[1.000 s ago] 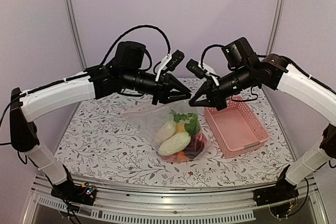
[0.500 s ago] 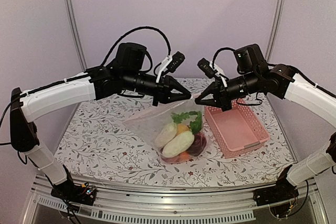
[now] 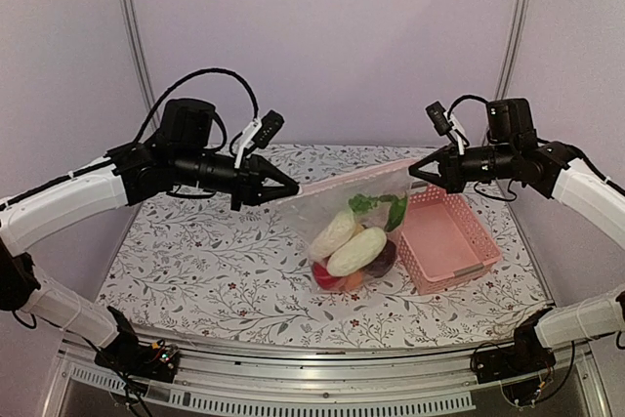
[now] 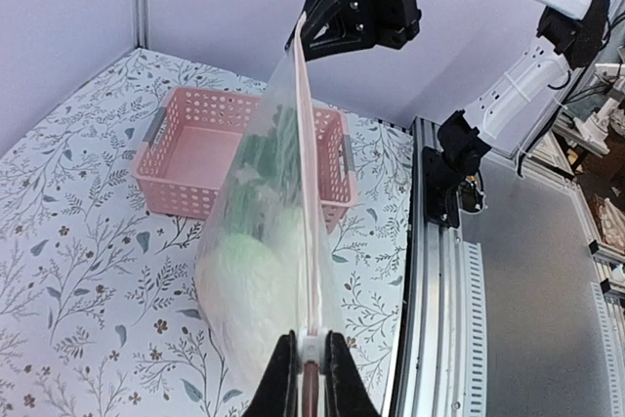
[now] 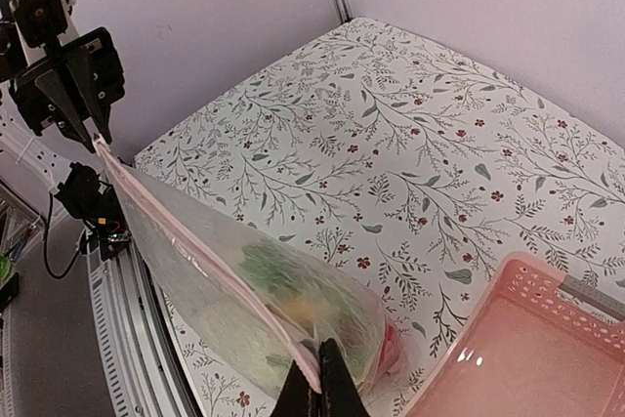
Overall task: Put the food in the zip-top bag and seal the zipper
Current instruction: Unzip the zipper of the food storage bag, then pass from the right arm to the left
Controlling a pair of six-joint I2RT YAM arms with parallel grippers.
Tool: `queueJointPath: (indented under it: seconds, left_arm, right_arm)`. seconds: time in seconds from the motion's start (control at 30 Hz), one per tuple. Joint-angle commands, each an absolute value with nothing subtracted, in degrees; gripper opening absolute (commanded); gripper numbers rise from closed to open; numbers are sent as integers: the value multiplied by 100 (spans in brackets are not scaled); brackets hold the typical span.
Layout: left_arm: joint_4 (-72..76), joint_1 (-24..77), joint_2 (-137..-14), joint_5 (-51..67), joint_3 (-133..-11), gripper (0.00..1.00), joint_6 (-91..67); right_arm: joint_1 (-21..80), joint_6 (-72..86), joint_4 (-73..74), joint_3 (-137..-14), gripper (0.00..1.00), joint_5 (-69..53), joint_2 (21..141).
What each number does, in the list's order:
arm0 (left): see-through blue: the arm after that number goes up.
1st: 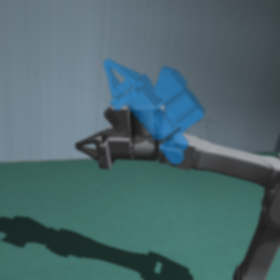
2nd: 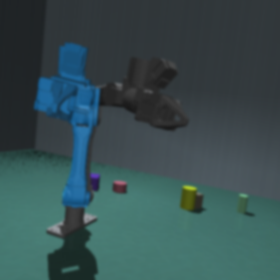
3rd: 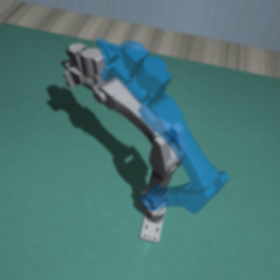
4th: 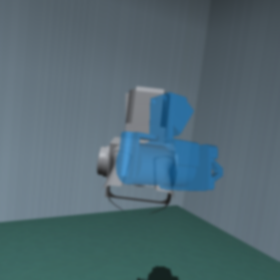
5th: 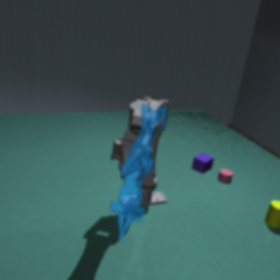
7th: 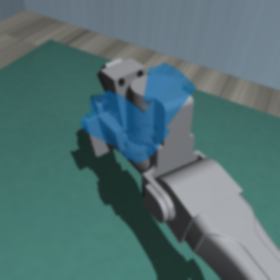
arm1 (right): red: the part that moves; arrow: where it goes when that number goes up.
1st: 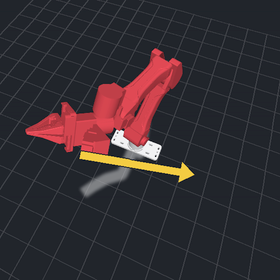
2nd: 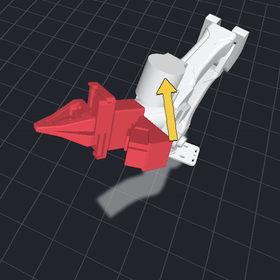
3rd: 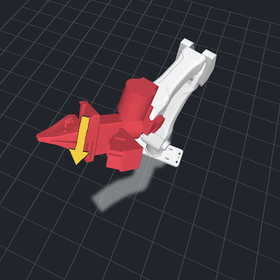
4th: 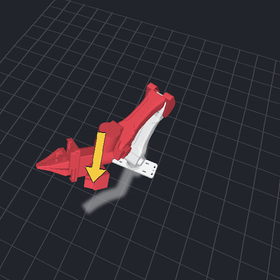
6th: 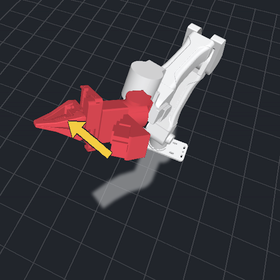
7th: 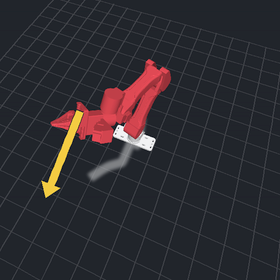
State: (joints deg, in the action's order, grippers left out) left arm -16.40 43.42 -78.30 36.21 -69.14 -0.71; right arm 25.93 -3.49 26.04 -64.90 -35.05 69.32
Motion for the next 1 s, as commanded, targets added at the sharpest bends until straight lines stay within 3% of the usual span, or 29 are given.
queueJointPath:
  seconds: [0.0,0.27,0.3,0.4,0.57,0.8,0.97]
  left_arm:
    - [-2229,4031,-7156,3455,-6360,4,-45]
    - [-1924,3842,-6820,3318,-5940,7,-132]
    - [-1868,3839,-6828,3272,-5927,14,-184]
    - [-1491,3833,-6723,2807,-5765,48,-488]
    - [1275,3907,-6111,2564,-4197,72,-1327]
    - [2774,4270,-6965,2704,-4051,72,-1450]
    - [3473,4366,-7528,2958,-4174,56,-1605]
  right_arm:
    - [1997,-93,2365,-6301,0,-3006,6724]
    - [1900,-35,2365,-6293,0,-3050,6904]
    - [1906,-35,2369,-6296,0,-3086,6917]
    - [1899,157,2348,-6301,0,-3252,6966]
    - [1904,245,2299,-6274,0,-3460,6979]
    - [1899,441,2312,-6242,0,-3621,7060]
    - [1898,540,2310,-6164,0,-3691,7101]
